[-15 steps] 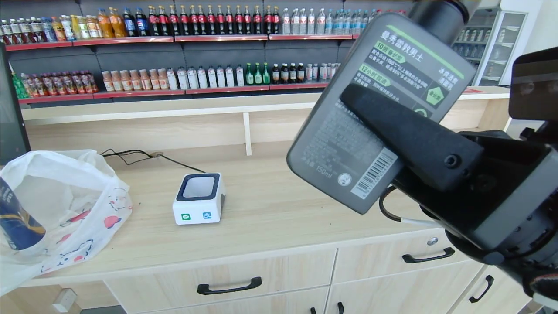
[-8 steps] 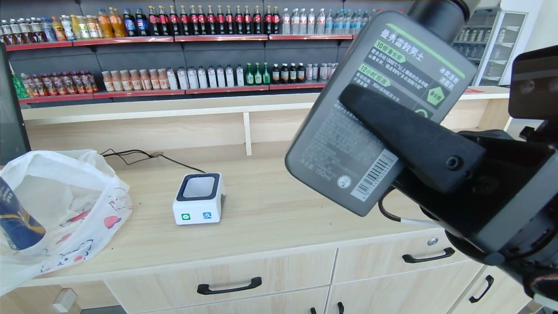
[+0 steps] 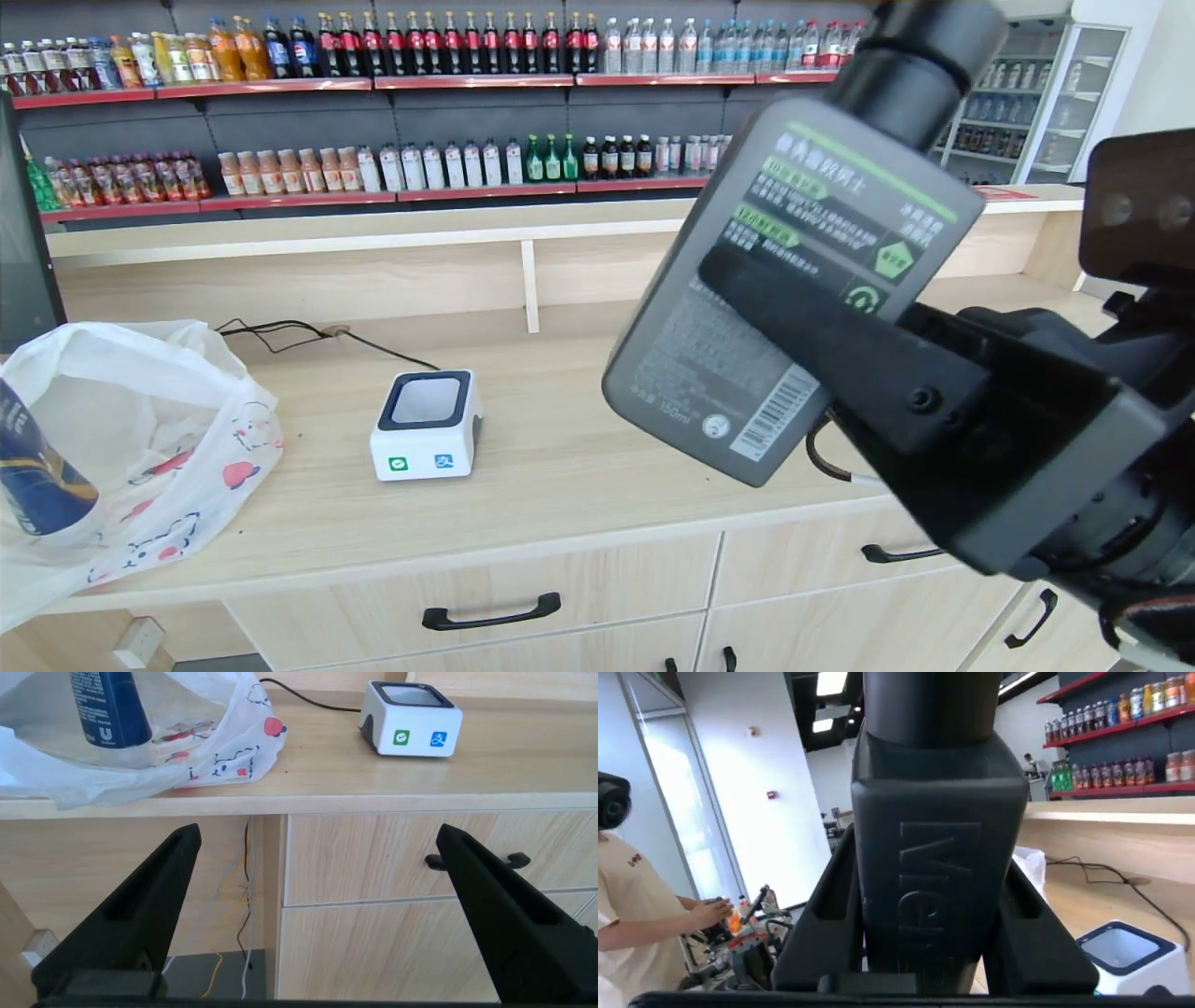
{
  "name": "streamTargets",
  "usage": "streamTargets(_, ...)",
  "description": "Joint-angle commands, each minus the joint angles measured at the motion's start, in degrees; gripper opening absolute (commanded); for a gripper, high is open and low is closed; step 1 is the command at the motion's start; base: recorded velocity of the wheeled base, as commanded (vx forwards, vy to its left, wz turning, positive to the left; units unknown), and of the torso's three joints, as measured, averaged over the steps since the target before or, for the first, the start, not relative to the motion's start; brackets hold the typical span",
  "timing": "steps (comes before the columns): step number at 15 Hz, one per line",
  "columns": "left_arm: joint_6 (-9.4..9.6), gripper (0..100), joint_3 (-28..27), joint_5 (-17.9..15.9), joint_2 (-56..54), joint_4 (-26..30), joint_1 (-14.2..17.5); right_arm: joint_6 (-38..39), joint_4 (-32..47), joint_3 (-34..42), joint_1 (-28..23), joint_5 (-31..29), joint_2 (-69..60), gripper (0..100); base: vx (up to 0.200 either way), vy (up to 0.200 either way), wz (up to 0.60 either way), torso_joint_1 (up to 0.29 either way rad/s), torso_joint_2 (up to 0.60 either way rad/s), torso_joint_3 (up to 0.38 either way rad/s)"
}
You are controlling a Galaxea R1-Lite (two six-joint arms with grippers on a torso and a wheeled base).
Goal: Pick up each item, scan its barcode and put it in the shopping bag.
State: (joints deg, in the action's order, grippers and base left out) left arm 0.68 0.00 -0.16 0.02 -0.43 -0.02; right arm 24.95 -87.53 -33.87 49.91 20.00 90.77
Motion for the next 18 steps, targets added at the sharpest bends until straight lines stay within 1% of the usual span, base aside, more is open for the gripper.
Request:
streamTargets(1, 0.11, 100, 0.00, -0.02, -0.02, -0.01, 0.02, -2.19, 2.45, 0.55, -1.30, -0.14, -0.24, 0, 0.000, 0.000, 0.00, 0.000, 0.00, 0.000)
streamTargets(2, 0.11, 100, 0.00, -0.02, -0.02, -0.01, 0.02, -2.89, 3.86, 0.38, -1.48, -1.11, -0.77, 0, 0.000, 0.000, 0.00, 0.000, 0.00, 0.000)
streamTargets(4, 0.02, 100, 0.00, -0.02, -0.02, -0.01, 0.02, -5.79, 6.41, 0.99, -1.48, -5.15, -1.74, 0, 0.000, 0.000, 0.00, 0.000, 0.00, 0.000)
streamTargets(6, -0.07, 100, 0.00, -0.02, -0.02, -0.01, 0.02, -6.50, 6.76, 1.08, -1.66, -7.61, -1.56, 0, 0.000, 0.000, 0.00, 0.000, 0.00, 0.000)
streamTargets(9, -0.07, 100, 0.00, -0.02, -0.02, -0.01, 0.02, -14.58, 6.41, 4.25, -6.67, -14.12, 0.46, 0, 0.000, 0.000, 0.00, 0.000, 0.00, 0.000)
streamTargets(12, -0.07, 100, 0.00, -0.02, -0.02, 0.25, 0.02, -19.24, 6.41, 8.82, -8.95, -20.53, 0.46, 0, 0.000, 0.000, 0.00, 0.000, 0.00, 0.000)
streamTargets(13, 0.02, 100, 0.00, -0.02, -0.02, 0.16, 0.02, -19.77, 6.49, 9.52, -10.09, -20.97, 0.64, 0, 0.000, 0.000, 0.00, 0.000, 0.00, 0.000)
streamTargets(14, 0.02, 100, 0.00, -0.02, -0.02, 0.16, 0.02, -21.88, 5.97, 10.05, -11.94, -21.32, 1.87, 0, 0.000, 0.000, 0.00, 0.000, 0.00, 0.000)
streamTargets(15, -0.07, 100, 0.00, -0.02, -0.02, 0.25, 0.02, -25.04, 4.30, 11.80, -15.10, -22.11, 2.57, 0, 0.000, 0.000, 0.00, 0.000, 0.00, 0.000)
streamTargets(17, -0.16, 100, 0.00, -0.02, -0.02, 0.25, 0.02, -25.66, 2.98, 13.83, -18.27, -22.20, 3.80, 0, 0.000, 0.000, 0.00, 0.000, 0.00, 0.000)
streamTargets(18, -0.16, 100, 0.00, -0.02, -0.02, 0.25, 0.02, -25.57, 1.92, 14.62, -18.88, -22.20, 4.15, 0, 0.000, 0.000, 0.00, 0.000, 0.00, 0.000)
